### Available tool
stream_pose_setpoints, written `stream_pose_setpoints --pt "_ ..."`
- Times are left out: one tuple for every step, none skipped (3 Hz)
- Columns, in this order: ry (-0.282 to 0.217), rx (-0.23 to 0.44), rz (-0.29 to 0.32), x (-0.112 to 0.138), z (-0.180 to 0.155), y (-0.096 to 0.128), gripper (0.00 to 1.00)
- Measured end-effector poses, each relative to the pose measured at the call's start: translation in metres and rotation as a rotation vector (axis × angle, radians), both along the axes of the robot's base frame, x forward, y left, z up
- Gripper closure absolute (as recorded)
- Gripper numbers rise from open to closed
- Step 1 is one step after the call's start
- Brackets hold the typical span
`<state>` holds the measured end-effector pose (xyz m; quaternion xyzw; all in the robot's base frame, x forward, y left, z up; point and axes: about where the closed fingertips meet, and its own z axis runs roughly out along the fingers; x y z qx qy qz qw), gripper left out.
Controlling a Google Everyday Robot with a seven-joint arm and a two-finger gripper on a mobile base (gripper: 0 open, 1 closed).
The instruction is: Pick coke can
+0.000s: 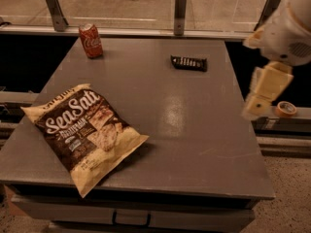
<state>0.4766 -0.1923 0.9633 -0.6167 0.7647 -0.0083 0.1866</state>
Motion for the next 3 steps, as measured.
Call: stream_pose_setpoints --pt "-0.034 0.113 0.098 0.065 -0.017 0.062 0.00" --pt "-0.093 0.249 0.179 0.120 -0.014 0.144 0.00" --pt "-0.093 0.249 0.180 0.120 -0.014 0.144 0.00"
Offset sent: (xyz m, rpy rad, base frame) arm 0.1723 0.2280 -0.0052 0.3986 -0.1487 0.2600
